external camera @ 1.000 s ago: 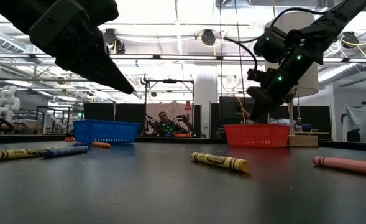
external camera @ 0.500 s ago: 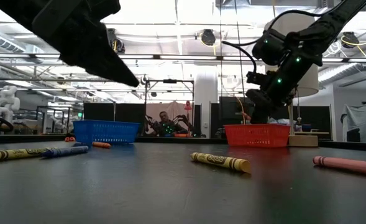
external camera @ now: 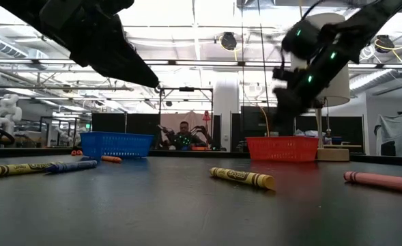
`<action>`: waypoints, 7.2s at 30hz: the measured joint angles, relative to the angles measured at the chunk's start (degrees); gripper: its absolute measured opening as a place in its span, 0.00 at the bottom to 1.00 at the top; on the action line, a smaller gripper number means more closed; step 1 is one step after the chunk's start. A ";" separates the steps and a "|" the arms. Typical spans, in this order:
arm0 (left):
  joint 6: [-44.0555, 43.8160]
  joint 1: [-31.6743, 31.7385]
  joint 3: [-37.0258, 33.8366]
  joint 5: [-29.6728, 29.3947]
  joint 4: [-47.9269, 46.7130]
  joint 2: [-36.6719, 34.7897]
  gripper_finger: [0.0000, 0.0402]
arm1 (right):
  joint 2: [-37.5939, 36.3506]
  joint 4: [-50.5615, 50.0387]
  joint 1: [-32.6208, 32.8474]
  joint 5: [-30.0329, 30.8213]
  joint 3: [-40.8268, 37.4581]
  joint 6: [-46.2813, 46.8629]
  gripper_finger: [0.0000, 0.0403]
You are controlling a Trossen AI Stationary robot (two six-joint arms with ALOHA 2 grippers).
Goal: Sort crayons
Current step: Put the yellow crayon into the blue bin
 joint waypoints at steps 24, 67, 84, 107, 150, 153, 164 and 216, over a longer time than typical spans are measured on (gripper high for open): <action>0.89 1.55 0.00 1.61 -0.46 0.00 0.33 | -11.56 -4.39 48.66 20.79 -1.40 6.68 0.36; 42.03 7.33 42.91 31.64 -32.44 33.00 0.33 | -6.41 -2.52 50.45 17.83 -1.16 -1.11 0.36; 46.14 10.93 43.04 38.21 -33.95 35.43 0.14 | -6.42 -2.65 50.45 17.84 -1.16 -1.11 0.36; 38.40 8.98 45.39 32.05 -37.56 33.22 0.02 | -6.41 -2.77 50.45 17.85 -1.16 -0.93 0.36; 10.15 3.82 0.51 8.18 -19.51 -6.98 0.01 | -6.43 -2.43 50.37 17.85 -1.16 0.38 0.36; 11.48 3.78 -4.07 6.27 -13.11 -9.62 0.01 | -6.42 -2.50 50.37 17.84 -1.16 0.59 0.36; 15.98 3.74 -9.18 5.22 2.64 -11.76 0.01 | -6.42 -2.14 50.37 17.85 -1.16 0.70 0.36; -6.91 16.78 -8.46 15.14 -24.40 -2.21 0.30 | -6.41 -2.16 50.34 17.85 -1.16 1.47 0.36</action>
